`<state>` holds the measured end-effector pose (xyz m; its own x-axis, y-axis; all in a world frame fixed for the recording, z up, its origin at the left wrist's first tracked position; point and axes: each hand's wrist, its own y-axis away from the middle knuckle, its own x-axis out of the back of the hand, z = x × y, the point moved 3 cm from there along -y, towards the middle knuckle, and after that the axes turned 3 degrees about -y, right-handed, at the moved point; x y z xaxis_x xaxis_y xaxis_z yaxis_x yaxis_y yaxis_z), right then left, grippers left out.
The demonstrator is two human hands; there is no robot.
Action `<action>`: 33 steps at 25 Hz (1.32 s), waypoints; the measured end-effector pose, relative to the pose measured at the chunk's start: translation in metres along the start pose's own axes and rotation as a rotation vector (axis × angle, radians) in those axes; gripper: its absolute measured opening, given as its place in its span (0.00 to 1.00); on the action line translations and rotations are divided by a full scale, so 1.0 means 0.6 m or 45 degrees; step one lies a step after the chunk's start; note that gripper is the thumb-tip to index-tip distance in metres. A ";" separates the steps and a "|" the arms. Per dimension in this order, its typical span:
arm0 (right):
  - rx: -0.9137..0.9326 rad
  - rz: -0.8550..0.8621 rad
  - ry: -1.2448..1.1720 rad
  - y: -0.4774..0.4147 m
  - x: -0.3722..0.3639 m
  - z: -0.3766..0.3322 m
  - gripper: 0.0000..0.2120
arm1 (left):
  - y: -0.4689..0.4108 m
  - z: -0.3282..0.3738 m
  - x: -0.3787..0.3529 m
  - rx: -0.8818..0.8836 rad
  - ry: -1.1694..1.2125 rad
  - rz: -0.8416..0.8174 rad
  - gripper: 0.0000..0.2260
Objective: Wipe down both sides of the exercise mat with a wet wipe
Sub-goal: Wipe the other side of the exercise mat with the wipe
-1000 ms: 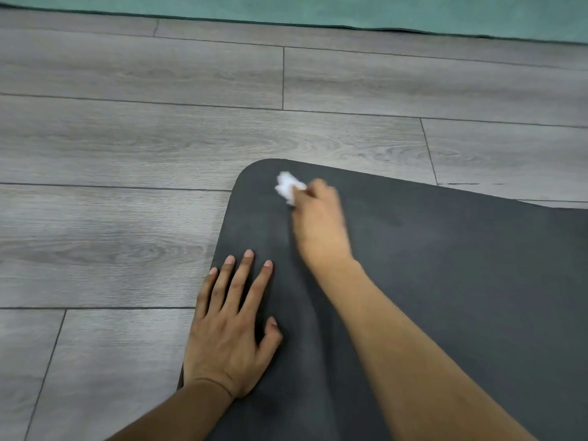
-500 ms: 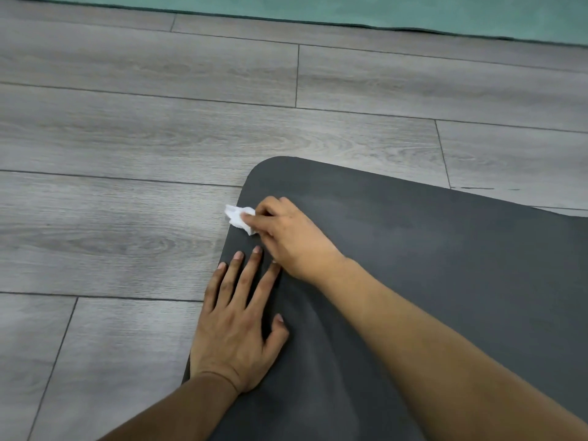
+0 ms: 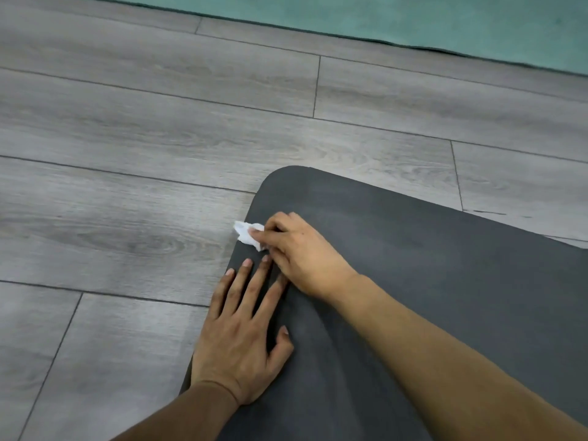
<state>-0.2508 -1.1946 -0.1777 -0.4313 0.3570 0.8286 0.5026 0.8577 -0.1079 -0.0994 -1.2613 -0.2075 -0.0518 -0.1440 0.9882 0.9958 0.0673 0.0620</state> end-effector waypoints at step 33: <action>-1.131 0.905 0.142 0.144 0.049 0.071 0.11 | 0.000 -0.001 0.001 0.010 -0.008 0.070 0.33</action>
<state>-0.2521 -1.0942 -0.1861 0.2091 0.5839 0.7845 0.9776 -0.1055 -0.1821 -0.0993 -1.2621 -0.2067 0.0024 -0.1334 0.9911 0.9965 0.0830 0.0088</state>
